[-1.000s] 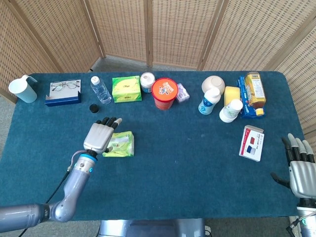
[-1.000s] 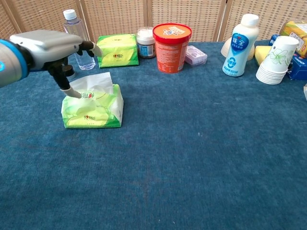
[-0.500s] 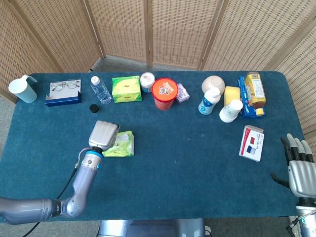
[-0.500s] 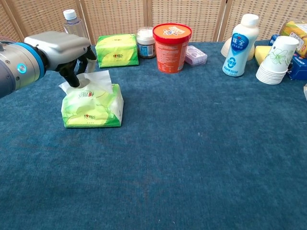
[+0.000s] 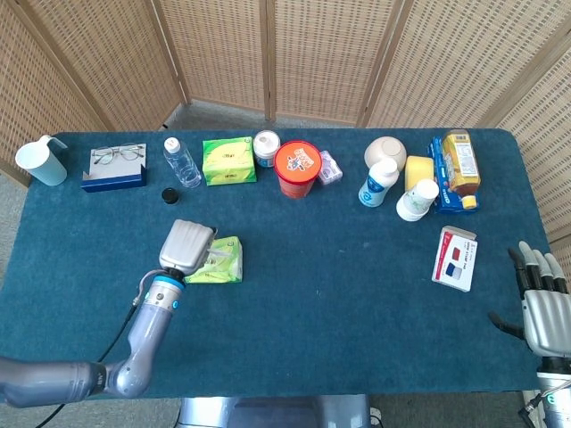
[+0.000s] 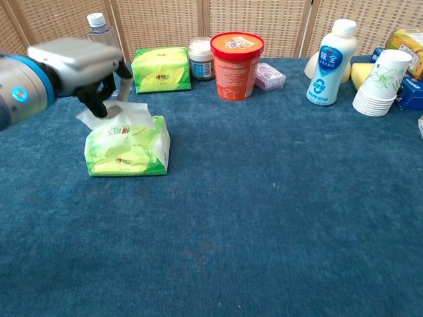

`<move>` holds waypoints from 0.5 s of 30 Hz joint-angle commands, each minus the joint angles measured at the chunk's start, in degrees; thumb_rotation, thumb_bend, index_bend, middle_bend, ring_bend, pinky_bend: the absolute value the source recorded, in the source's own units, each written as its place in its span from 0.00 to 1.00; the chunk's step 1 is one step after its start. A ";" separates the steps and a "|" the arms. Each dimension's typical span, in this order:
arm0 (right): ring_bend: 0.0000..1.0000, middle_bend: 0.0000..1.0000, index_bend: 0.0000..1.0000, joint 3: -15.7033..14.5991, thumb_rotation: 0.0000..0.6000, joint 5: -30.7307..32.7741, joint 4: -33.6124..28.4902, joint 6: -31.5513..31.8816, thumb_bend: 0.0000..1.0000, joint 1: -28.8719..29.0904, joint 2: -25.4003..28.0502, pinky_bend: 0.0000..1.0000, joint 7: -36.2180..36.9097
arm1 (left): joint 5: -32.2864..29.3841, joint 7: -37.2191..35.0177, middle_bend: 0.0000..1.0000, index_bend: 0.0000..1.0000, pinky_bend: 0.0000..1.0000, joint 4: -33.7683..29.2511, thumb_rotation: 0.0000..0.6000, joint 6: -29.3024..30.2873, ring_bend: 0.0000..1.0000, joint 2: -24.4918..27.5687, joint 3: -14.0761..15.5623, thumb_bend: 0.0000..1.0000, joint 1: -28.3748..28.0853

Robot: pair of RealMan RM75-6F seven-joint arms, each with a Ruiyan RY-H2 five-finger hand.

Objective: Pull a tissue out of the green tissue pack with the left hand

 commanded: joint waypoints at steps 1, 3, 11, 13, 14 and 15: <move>0.00 0.00 0.00 -0.07 1.00 -0.12 -0.04 0.01 0.00 0.01 -0.02 0.00 -0.07 | 4.93 -3.29 0.82 0.74 1.00 -5.87 1.00 2.20 0.78 5.50 -0.43 0.59 1.56; 0.00 0.00 0.00 -0.12 1.00 -0.21 -0.12 0.07 0.00 0.00 -0.05 0.00 -0.20 | 6.80 -4.68 0.82 0.74 1.00 -8.95 1.00 3.06 0.78 8.44 -0.79 0.59 2.33; 0.00 0.00 0.00 -0.27 1.00 -0.27 -0.20 0.08 0.00 0.02 -0.35 0.00 -1.06 | 14.41 -10.97 0.82 0.74 1.00 -19.83 1.00 6.11 0.78 20.96 -2.18 0.59 6.17; 0.00 0.00 0.00 -0.30 1.00 -0.25 -0.17 -0.01 0.00 0.06 -0.46 0.00 -1.30 | 16.92 -12.98 0.82 0.74 1.00 -21.42 1.00 6.78 0.78 23.42 -2.15 0.59 7.30; 0.00 0.00 0.00 -0.30 1.00 -0.21 -0.11 -0.07 0.00 0.11 -0.55 0.00 -1.50 | 19.09 -14.40 0.82 0.74 1.00 -22.20 1.00 7.13 0.78 25.13 -1.77 0.59 8.18; 0.00 0.00 0.00 -0.33 1.00 -0.18 -0.06 -0.20 0.00 0.17 -0.66 0.00 -1.67 | 21.24 -15.70 0.82 0.74 1.00 -22.74 1.00 7.16 0.78 26.63 -1.09 0.59 8.99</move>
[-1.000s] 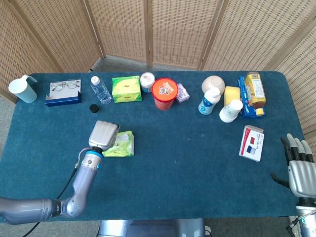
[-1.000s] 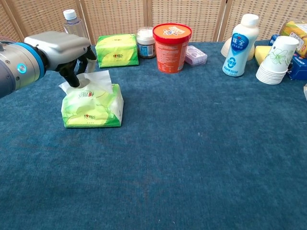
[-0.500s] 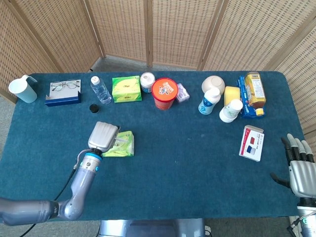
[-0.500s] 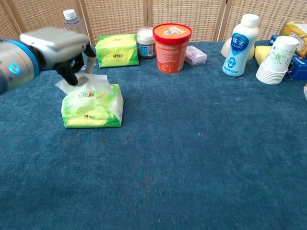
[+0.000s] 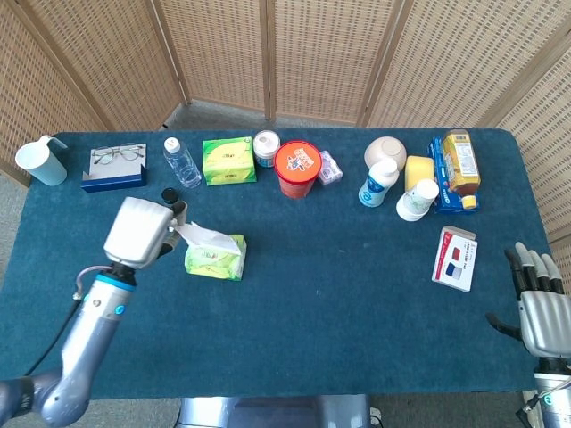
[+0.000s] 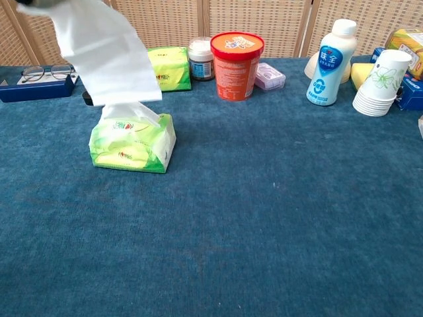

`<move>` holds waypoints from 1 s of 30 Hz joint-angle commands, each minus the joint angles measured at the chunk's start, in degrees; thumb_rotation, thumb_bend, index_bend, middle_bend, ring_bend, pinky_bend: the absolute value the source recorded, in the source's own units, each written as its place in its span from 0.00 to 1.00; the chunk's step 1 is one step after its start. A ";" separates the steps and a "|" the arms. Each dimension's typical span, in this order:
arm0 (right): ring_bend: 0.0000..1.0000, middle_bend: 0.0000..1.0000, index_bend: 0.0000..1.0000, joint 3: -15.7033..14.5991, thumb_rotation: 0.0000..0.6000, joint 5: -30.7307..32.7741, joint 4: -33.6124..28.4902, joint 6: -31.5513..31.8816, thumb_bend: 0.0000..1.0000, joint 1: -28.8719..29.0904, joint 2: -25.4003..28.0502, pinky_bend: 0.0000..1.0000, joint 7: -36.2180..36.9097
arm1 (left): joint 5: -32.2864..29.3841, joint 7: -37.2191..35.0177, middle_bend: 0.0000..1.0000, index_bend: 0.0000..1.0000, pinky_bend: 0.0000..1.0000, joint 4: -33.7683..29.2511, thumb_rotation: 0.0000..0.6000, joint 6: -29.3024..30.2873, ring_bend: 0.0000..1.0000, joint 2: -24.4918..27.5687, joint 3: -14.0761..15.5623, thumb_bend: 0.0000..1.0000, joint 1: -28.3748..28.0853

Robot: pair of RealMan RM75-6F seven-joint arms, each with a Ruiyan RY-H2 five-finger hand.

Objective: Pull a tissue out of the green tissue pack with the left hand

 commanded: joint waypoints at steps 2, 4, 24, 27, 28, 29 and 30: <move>0.00 0.00 0.00 -0.07 1.00 0.11 0.17 -0.37 0.00 0.19 -0.31 0.00 -0.53 | 9.10 -5.98 0.82 0.74 1.00 -3.35 1.00 0.94 0.78 6.50 2.30 0.58 4.03; 0.00 0.00 0.00 -0.13 1.00 0.16 0.24 -0.53 0.00 0.26 -0.50 0.00 -0.89 | 13.61 -7.85 0.82 0.74 1.00 -3.12 1.00 0.85 0.78 8.20 4.32 0.58 5.44; 0.00 0.00 0.00 -0.69 1.00 -0.36 -0.05 -0.54 0.00 0.32 -1.22 0.00 -2.65 | 39.31 -26.28 0.70 0.65 0.89 21.72 1.00 -5.35 0.62 4.28 25.54 0.55 16.86; 0.00 0.00 0.00 -0.58 1.00 -0.03 0.11 -0.77 0.00 0.41 -1.31 0.00 -2.75 | 39.11 -29.18 0.43 0.45 0.69 23.93 1.00 -6.73 0.37 4.03 27.36 0.49 17.71; 0.00 0.00 0.00 -0.57 1.00 0.03 0.15 -0.88 0.00 0.46 -1.35 0.00 -2.80 | 38.91 -29.82 0.28 0.33 0.58 24.31 1.00 -7.24 0.23 4.32 27.94 0.43 17.93; 0.00 0.00 0.00 -0.58 1.00 0.10 0.20 -1.02 0.00 0.52 -1.41 0.00 -2.90 | 38.33 -30.54 0.16 0.23 0.49 24.25 1.00 -8.26 0.11 5.02 28.72 0.38 18.13; 0.00 0.00 0.00 -0.61 1.00 0.14 0.24 -1.16 0.00 0.57 -1.48 0.00 -3.04 | 37.55 -31.22 0.11 0.18 0.44 23.61 1.00 -9.60 0.06 5.98 29.56 0.35 18.24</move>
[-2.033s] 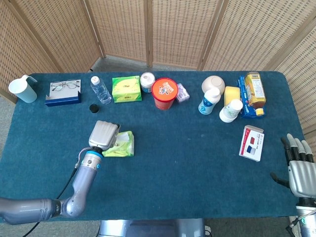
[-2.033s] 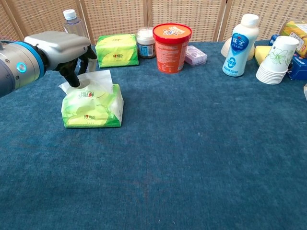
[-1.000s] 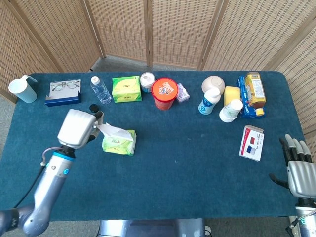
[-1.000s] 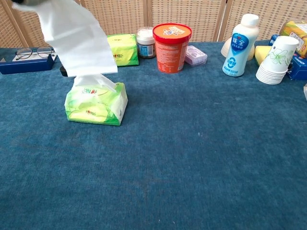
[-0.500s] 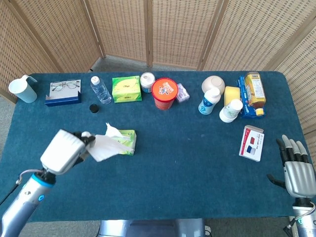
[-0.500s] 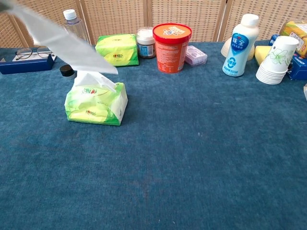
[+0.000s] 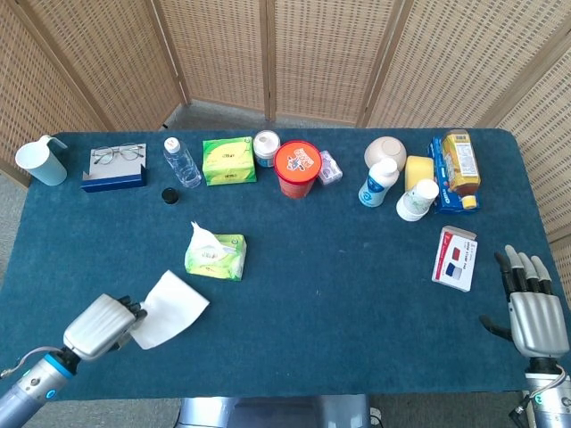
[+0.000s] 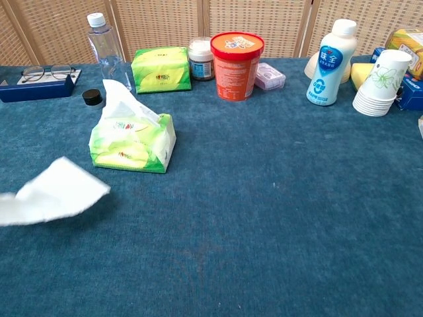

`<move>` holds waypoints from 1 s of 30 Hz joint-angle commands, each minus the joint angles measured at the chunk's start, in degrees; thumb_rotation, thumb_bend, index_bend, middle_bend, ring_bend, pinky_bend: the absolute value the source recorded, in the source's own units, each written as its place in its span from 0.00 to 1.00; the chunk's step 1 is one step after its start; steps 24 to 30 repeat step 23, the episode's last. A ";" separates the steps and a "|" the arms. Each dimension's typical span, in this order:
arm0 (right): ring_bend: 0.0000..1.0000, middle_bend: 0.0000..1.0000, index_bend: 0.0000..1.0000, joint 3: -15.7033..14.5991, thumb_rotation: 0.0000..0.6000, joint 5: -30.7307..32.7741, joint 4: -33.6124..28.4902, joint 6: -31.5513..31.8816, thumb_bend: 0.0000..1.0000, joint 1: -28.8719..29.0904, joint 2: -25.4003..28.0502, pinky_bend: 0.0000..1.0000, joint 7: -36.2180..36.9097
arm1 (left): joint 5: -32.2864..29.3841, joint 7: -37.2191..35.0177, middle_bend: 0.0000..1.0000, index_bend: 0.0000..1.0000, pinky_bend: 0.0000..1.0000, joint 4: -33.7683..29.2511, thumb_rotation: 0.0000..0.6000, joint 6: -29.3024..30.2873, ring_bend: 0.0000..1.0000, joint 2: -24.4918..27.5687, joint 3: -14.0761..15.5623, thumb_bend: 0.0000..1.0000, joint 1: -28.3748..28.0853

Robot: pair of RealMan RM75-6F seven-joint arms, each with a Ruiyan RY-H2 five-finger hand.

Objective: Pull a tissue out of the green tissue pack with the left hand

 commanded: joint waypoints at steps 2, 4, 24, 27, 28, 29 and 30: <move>0.00 0.00 0.00 -0.10 1.00 0.04 0.08 -0.29 0.00 0.15 -0.22 0.00 -0.41 | -1.59 -3.60 0.02 0.07 0.32 -1.28 1.00 -3.98 0.01 2.72 3.38 0.25 0.98; 0.00 0.00 0.00 -0.17 1.00 -0.02 0.04 -0.28 0.00 0.15 -0.32 0.00 -0.61 | -0.96 -5.09 0.00 0.01 0.25 -2.10 1.00 -3.76 0.00 4.06 4.22 0.17 1.25; 0.00 0.00 0.00 -0.43 1.00 -0.32 -0.04 -0.17 0.00 0.19 -0.70 0.00 -1.73 | -2.58 -7.81 0.00 0.00 0.07 -5.83 1.00 20.42 0.00 7.80 -1.27 0.00 13.30; 0.00 0.00 0.00 -0.43 1.00 -0.32 -0.04 -0.17 0.00 0.19 -0.70 0.00 -1.73 | -2.58 -7.81 0.00 0.00 0.07 -5.83 1.00 20.42 0.00 7.80 -1.27 0.00 13.30; 0.00 0.00 0.00 -0.43 1.00 -0.32 -0.04 -0.17 0.00 0.19 -0.70 0.00 -1.73 | -2.58 -7.81 0.00 0.00 0.07 -5.83 1.00 20.42 0.00 7.80 -1.27 0.00 13.30; 0.00 0.00 0.00 -0.43 1.00 -0.32 -0.04 -0.17 0.00 0.19 -0.70 0.00 -1.73 | -2.58 -7.81 0.00 0.00 0.07 -5.83 1.00 20.42 0.00 7.80 -1.27 0.00 13.30; 0.00 0.00 0.00 -0.43 1.00 -0.32 -0.04 -0.17 0.00 0.19 -0.70 0.00 -1.73 | -2.58 -7.81 0.00 0.00 0.07 -5.83 1.00 20.42 0.00 7.80 -1.27 0.00 13.30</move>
